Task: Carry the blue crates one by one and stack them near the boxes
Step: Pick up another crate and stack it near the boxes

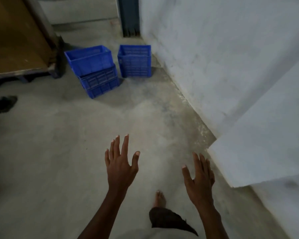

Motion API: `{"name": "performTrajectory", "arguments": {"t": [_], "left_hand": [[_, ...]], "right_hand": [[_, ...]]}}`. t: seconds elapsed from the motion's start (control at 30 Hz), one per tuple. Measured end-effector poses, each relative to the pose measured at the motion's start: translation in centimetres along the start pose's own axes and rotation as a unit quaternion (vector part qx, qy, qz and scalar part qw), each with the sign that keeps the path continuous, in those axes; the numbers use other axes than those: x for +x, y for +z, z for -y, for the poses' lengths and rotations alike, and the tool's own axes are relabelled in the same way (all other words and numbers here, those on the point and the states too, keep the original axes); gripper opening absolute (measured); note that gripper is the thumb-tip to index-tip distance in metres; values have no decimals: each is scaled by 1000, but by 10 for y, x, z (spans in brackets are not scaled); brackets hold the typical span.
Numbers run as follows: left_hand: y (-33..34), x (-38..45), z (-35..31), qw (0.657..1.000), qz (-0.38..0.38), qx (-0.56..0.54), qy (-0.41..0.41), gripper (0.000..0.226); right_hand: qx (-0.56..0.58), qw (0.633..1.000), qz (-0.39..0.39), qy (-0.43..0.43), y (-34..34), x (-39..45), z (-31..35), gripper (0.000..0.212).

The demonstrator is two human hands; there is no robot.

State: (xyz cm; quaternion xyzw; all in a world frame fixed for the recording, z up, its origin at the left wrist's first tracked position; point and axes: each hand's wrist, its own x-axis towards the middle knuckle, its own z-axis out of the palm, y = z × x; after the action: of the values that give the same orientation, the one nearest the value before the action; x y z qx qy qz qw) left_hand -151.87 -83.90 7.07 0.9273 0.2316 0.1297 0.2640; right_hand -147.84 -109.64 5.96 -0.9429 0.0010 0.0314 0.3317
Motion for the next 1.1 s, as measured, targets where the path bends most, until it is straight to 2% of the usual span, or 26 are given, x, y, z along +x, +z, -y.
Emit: {"name": "performTrajectory", "arguments": {"t": [0.07,0.2,0.27,0.43,0.6,0.83,1.0,1.1], "left_hand": [[-5,53,-6,1000,-21,4,-11,69],[-11,160,-17,992,-77,-41,-87,69],[-6,211,-17,992,-84,-44,-81,68],[25,340,17,993,-59,-49,-89,67],[37,505,43,997,-29,-17,-63,68],[52,715,31,999,15,37,27,69],[94,851,29,999,14,32,22,69],[116,932,36,999,22,41,10,70]], "right_hand": [[6,999,9,-38,7,63,32,69],[23,995,21,-90,25,183,98,70],[27,993,32,-109,42,241,129,69],[18,991,32,-132,106,377,193,69],[3,992,25,-124,157,502,257,72],[-93,987,-13,-132,174,652,346,69],[-103,988,-31,-112,217,787,382,71],[-114,986,-10,-120,247,876,406,72]]}}
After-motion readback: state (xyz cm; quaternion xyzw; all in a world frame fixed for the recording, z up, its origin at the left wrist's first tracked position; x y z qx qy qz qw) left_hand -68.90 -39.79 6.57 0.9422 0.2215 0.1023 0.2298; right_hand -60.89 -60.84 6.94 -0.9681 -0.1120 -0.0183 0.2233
